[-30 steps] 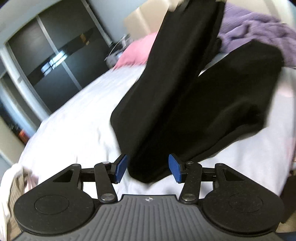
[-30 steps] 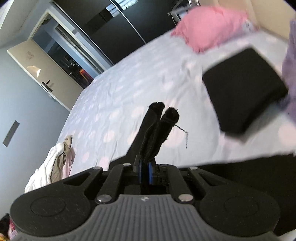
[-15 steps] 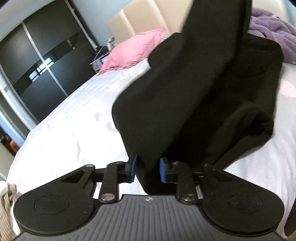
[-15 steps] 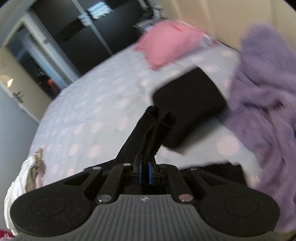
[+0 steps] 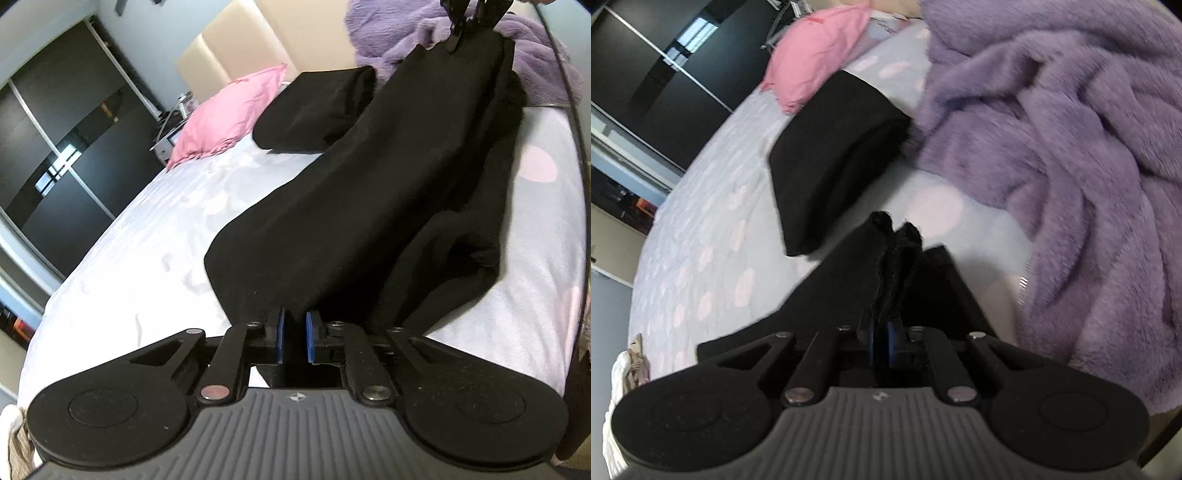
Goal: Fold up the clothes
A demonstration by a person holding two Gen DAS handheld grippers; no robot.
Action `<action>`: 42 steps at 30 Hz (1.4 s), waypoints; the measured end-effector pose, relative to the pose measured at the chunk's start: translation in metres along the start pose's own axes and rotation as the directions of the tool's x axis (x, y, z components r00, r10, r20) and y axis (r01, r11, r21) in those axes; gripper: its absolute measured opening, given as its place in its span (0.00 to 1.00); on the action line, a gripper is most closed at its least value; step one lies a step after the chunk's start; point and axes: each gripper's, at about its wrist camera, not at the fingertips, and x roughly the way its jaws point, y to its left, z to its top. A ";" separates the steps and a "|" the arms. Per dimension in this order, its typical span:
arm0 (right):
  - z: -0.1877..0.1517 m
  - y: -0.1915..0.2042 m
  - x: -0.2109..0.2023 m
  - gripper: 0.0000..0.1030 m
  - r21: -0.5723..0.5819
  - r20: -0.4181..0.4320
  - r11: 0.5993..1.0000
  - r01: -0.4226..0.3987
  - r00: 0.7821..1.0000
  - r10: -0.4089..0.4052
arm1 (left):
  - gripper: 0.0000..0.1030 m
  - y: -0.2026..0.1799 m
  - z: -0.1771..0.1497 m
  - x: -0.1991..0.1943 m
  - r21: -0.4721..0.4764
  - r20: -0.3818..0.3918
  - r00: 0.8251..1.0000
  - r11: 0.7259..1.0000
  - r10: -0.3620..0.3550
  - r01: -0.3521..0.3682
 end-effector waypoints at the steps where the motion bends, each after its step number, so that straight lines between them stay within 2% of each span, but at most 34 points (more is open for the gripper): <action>1: -0.003 -0.005 0.003 0.08 -0.001 0.001 1.000 0.016 1.000 -0.016 | 0.09 -0.003 0.000 0.000 0.014 -0.003 1.000 1.000 -0.010 0.010; 4: -0.011 -0.017 0.017 0.10 -0.018 -0.014 0.998 0.068 0.998 -0.068 | 0.09 -0.008 -0.002 0.000 0.036 -0.005 0.999 0.999 -0.036 0.036; 6: -0.014 -0.019 0.015 0.20 -0.036 -0.010 0.996 0.087 0.996 -0.087 | 0.09 -0.007 -0.004 -0.003 0.028 0.002 0.999 0.998 -0.048 0.048; 10: -0.016 -0.007 -0.013 0.27 -0.166 0.085 0.956 0.242 0.969 -0.231 | 0.09 -0.006 -0.011 -0.020 0.028 0.034 0.997 0.997 -0.070 0.069; 11: -0.018 -0.004 -0.020 0.27 -0.189 0.106 0.950 0.248 0.967 -0.231 | 0.09 -0.004 -0.012 -0.025 0.020 0.047 0.996 0.997 -0.081 0.080; 14: -0.023 0.006 -0.039 0.27 -0.243 0.130 0.954 0.176 0.980 -0.147 | 0.09 0.009 -0.012 -0.045 -0.061 0.108 0.987 0.990 -0.123 0.130; 17: -0.028 0.025 -0.044 0.30 -0.350 0.132 0.923 0.158 0.984 -0.118 | 0.09 0.025 -0.007 -0.051 -0.122 0.123 0.987 0.986 -0.103 0.118; 20: -0.034 0.044 -0.031 0.33 -0.437 0.089 0.886 0.153 0.988 -0.127 | 0.09 0.038 -0.003 -0.045 -0.147 0.087 0.994 0.986 -0.066 0.078; 22: -0.038 0.052 -0.019 0.33 -0.441 0.045 0.887 0.138 0.990 -0.131 | 0.09 0.046 -0.002 -0.035 -0.184 0.043 0.997 0.980 -0.067 0.074; 26: -0.048 0.055 0.010 0.33 -0.427 -0.022 0.892 0.149 0.984 -0.175 | 0.09 0.051 -0.005 -0.017 -0.271 0.000 0.991 0.954 -0.136 0.131; 28: -0.053 0.046 0.023 0.31 -0.410 -0.037 0.892 0.189 0.974 -0.224 | 0.09 0.045 -0.008 -0.007 -0.276 -0.035 0.986 0.950 -0.161 0.145; 29: -0.055 0.040 0.027 0.28 -0.397 -0.038 0.896 0.199 0.972 -0.233 | 0.09 0.043 -0.010 -0.002 -0.278 -0.052 0.983 0.948 -0.173 0.152; 31: -0.056 0.029 0.031 0.25 -0.364 -0.034 0.909 0.203 0.972 -0.231 | 0.08 0.037 -0.013 0.007 -0.282 -0.087 0.976 0.945 -0.197 0.166; 32: -0.057 0.023 0.033 0.20 -0.348 -0.032 0.915 0.205 0.973 -0.230 | 0.08 0.032 -0.015 0.012 -0.270 -0.105 0.973 0.948 -0.205 0.170; 34: -0.059 0.011 0.037 0.18 -0.315 -0.028 0.926 0.208 0.973 -0.228 | 0.08 0.021 -0.018 0.019 -0.238 -0.130 0.971 0.957 -0.202 0.167; 37: -0.059 0.003 0.041 0.17 -0.290 -0.022 0.934 0.210 0.974 -0.226 | 0.08 0.016 -0.021 0.015 -0.223 -0.115 0.978 0.964 -0.173 0.144; 40: -0.059 0.005 0.036 0.17 -0.286 -0.008 0.935 0.210 0.975 -0.222 | 0.08 0.023 -0.021 0.010 -0.261 -0.099 0.978 0.953 -0.183 0.152; 41: -0.058 0.004 0.030 0.21 -0.269 0.001 0.944 0.192 0.980 -0.199 | 0.08 0.027 -0.021 0.008 -0.276 -0.090 0.978 0.949 -0.186 0.155; 42: -0.057 0.000 0.022 0.31 -0.236 0.018 0.958 0.163 0.986 -0.164 | 0.08 0.033 -0.021 0.004 -0.303 -0.074 0.979 0.939 -0.192 0.161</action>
